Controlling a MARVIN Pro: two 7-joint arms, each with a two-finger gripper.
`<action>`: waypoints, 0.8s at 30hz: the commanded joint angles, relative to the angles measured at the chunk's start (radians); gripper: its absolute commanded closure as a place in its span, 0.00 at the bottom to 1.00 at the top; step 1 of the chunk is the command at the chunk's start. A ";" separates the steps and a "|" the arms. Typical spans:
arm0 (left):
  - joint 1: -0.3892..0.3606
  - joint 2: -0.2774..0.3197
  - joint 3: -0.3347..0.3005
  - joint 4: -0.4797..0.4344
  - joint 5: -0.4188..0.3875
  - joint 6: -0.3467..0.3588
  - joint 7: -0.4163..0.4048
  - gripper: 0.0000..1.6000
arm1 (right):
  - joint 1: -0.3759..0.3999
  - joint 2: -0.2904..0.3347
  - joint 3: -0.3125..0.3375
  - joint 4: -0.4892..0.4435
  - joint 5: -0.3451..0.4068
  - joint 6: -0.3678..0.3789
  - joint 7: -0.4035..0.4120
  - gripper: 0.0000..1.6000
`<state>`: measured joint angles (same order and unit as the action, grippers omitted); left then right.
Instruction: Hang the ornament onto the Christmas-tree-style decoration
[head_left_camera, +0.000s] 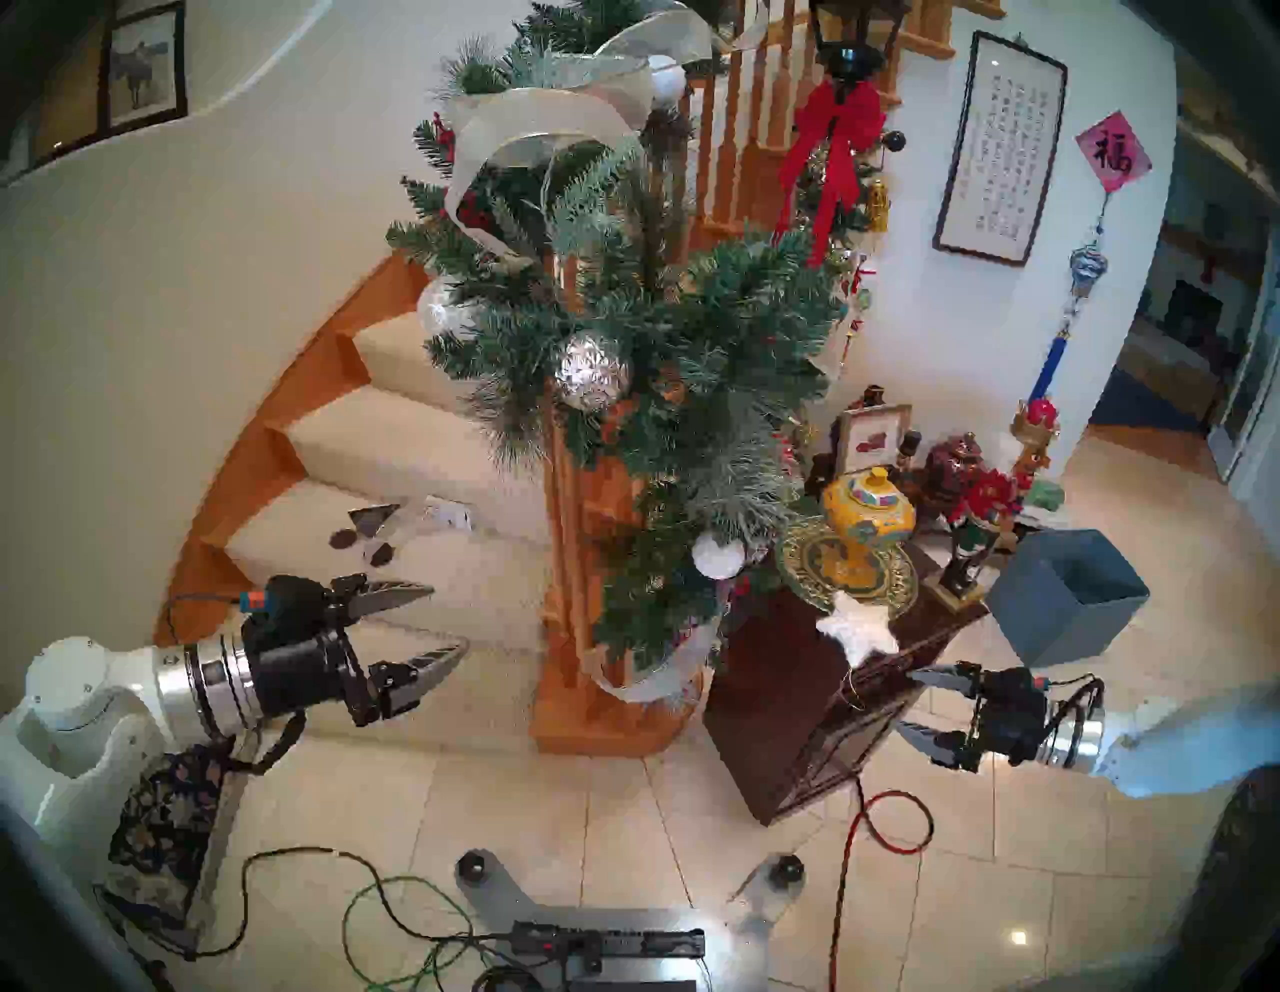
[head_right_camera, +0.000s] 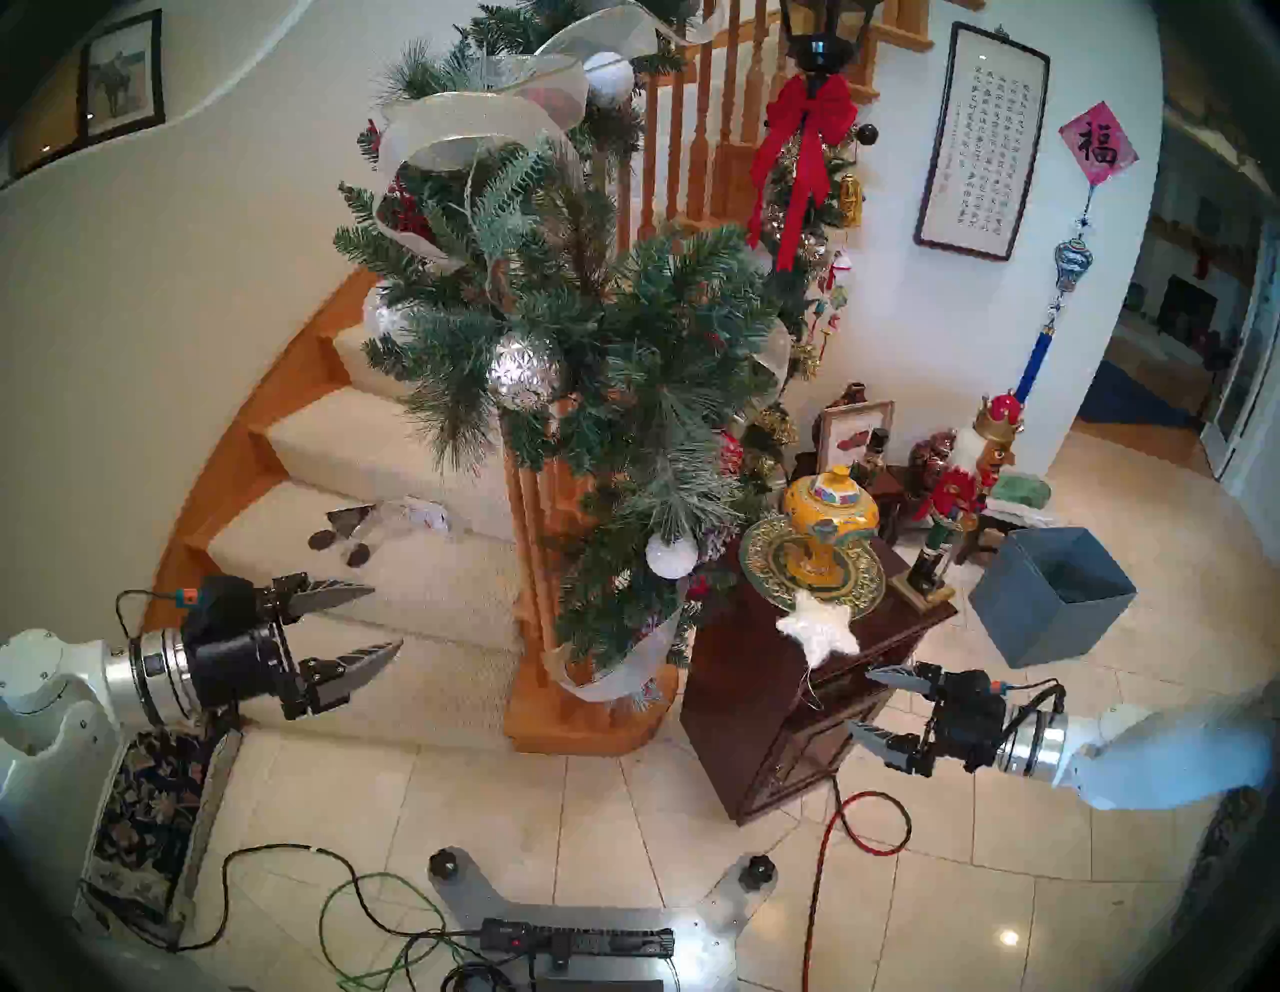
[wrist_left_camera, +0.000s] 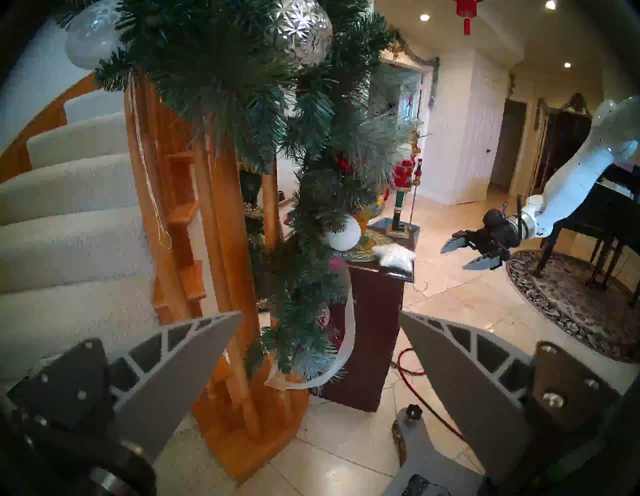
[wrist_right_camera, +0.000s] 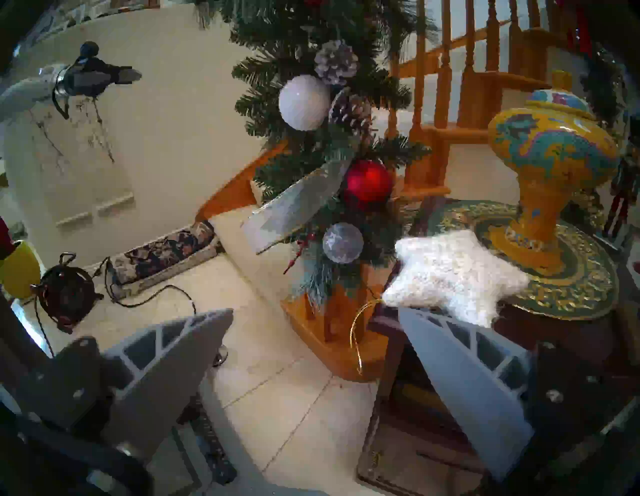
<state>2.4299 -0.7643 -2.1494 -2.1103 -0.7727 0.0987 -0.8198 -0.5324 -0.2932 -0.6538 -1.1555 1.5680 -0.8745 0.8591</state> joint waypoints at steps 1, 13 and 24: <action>0.000 0.000 -0.001 0.000 0.000 0.000 0.000 0.00 | 0.023 -0.005 -0.004 -0.015 -0.057 0.005 -0.054 0.00; 0.000 0.000 -0.001 0.000 0.000 0.000 0.000 0.00 | 0.045 -0.001 -0.005 -0.060 -0.179 0.006 -0.169 0.00; 0.000 0.000 -0.001 0.000 0.000 0.000 0.000 0.00 | 0.043 -0.006 -0.009 -0.077 -0.285 -0.015 -0.282 0.00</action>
<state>2.4299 -0.7643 -2.1494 -2.1103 -0.7728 0.0987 -0.8198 -0.4997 -0.2992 -0.6617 -1.2268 1.3484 -0.8721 0.6440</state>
